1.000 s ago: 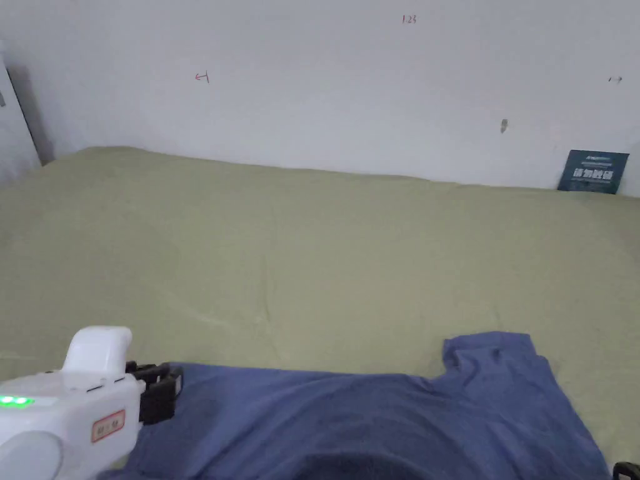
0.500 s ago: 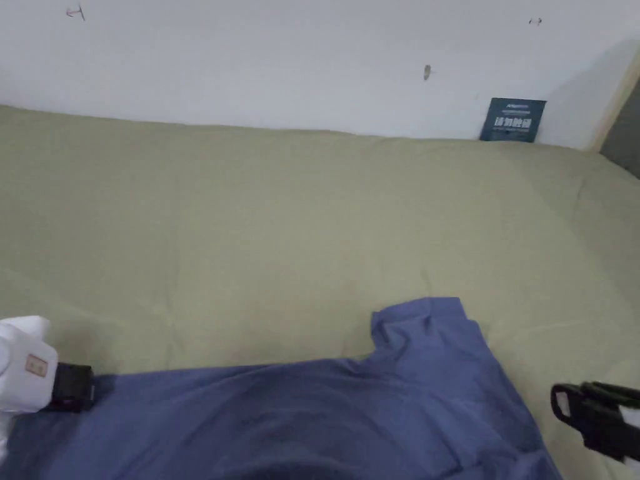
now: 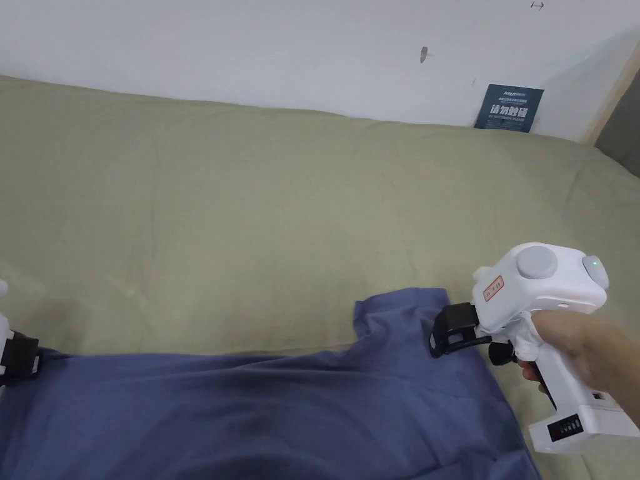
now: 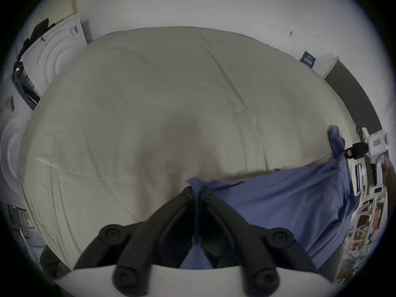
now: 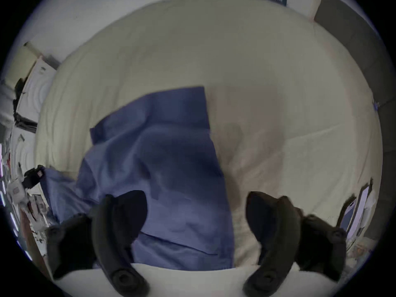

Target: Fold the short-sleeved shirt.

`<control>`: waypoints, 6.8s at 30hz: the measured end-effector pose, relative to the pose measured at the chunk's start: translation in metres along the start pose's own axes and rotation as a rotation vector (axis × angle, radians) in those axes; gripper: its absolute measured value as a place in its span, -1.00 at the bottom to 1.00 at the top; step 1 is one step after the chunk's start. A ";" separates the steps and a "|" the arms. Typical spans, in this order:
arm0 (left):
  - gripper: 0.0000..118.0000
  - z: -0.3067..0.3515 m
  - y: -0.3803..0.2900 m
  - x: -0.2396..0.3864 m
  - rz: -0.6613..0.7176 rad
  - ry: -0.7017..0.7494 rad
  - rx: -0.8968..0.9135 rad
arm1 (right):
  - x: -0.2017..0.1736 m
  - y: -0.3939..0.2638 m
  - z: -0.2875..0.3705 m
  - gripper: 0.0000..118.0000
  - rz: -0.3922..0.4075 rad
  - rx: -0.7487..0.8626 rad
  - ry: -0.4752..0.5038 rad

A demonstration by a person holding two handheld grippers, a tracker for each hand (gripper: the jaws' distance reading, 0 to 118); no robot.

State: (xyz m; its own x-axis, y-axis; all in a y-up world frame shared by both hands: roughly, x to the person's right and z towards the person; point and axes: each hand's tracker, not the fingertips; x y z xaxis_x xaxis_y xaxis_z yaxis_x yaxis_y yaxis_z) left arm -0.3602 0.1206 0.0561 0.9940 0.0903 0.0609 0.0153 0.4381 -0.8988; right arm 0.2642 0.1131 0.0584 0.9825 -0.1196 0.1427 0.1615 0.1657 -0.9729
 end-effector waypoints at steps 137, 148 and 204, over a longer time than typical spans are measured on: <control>-0.09 0.069 -0.227 0.167 0.214 -0.690 0.280 | -0.042 -0.410 0.170 -1.00 0.013 0.765 0.046; -0.99 -0.027 -0.265 0.192 0.365 -0.795 0.044 | -0.050 -0.411 0.177 -1.00 0.046 0.757 0.046; -0.81 0.096 -0.218 -0.018 0.692 -0.416 0.229 | -0.051 -0.382 0.178 -1.00 0.089 0.734 0.083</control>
State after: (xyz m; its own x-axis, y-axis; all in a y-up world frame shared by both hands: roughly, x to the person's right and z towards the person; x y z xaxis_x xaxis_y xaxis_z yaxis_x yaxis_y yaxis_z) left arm -0.3920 0.1092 0.2924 0.6498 0.7081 -0.2762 -0.6500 0.3294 -0.6848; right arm 0.1687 0.2304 0.4556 0.9893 -0.1437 0.0267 0.1305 0.7863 -0.6039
